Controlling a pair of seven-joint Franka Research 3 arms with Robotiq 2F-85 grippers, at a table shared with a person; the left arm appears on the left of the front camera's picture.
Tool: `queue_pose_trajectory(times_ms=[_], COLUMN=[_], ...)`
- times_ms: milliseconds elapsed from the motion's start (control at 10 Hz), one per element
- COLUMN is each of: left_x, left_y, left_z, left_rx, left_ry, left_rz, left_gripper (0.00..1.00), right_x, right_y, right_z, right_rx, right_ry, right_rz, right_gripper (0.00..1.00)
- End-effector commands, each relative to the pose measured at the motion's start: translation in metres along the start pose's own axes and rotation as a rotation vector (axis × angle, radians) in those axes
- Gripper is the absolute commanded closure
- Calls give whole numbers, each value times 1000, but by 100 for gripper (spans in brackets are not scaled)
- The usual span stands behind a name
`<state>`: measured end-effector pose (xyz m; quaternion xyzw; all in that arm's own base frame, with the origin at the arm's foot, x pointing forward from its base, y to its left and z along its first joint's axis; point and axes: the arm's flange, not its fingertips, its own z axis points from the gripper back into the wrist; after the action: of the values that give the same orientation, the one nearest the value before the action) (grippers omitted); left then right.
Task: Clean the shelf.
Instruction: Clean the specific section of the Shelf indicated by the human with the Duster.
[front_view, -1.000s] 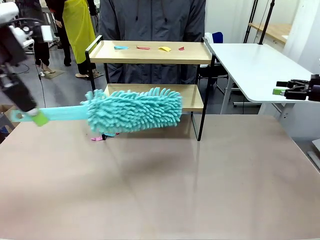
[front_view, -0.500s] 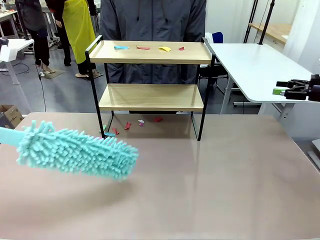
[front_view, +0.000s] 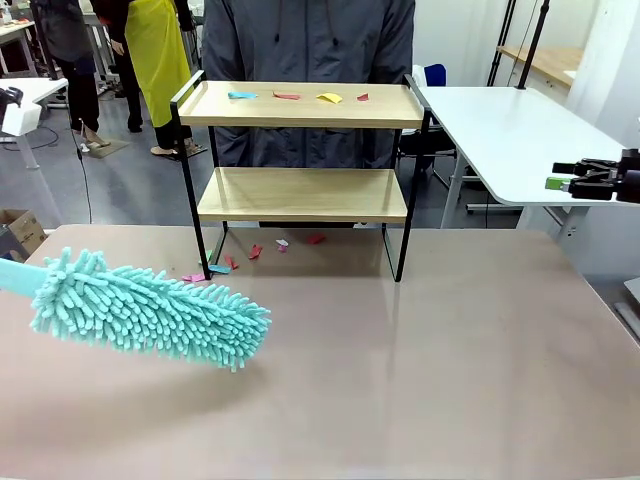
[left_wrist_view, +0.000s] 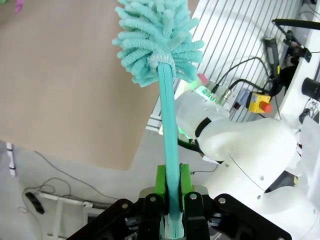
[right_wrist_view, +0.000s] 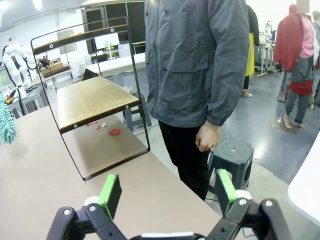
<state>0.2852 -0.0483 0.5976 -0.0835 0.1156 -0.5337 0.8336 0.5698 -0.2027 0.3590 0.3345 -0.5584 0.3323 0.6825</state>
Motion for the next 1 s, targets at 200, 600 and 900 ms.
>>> queue_pose_trajectory(times_ms=[200,600,900], left_x=[-4,-4,-4], left_y=[-5,-5,-5], left_z=[1,1,1], left_rx=[-5,-5,-5], left_ry=[4,4,4], left_rz=[-1,-1,-1], left_gripper=[87,87,87], right_x=[2,2,2], right_y=[1,1,1], right_z=[-2,-2,-2], right_rx=[-4,-4,-4], right_ry=[2,2,2], right_rz=[4,4,4], right_gripper=[0,0,0])
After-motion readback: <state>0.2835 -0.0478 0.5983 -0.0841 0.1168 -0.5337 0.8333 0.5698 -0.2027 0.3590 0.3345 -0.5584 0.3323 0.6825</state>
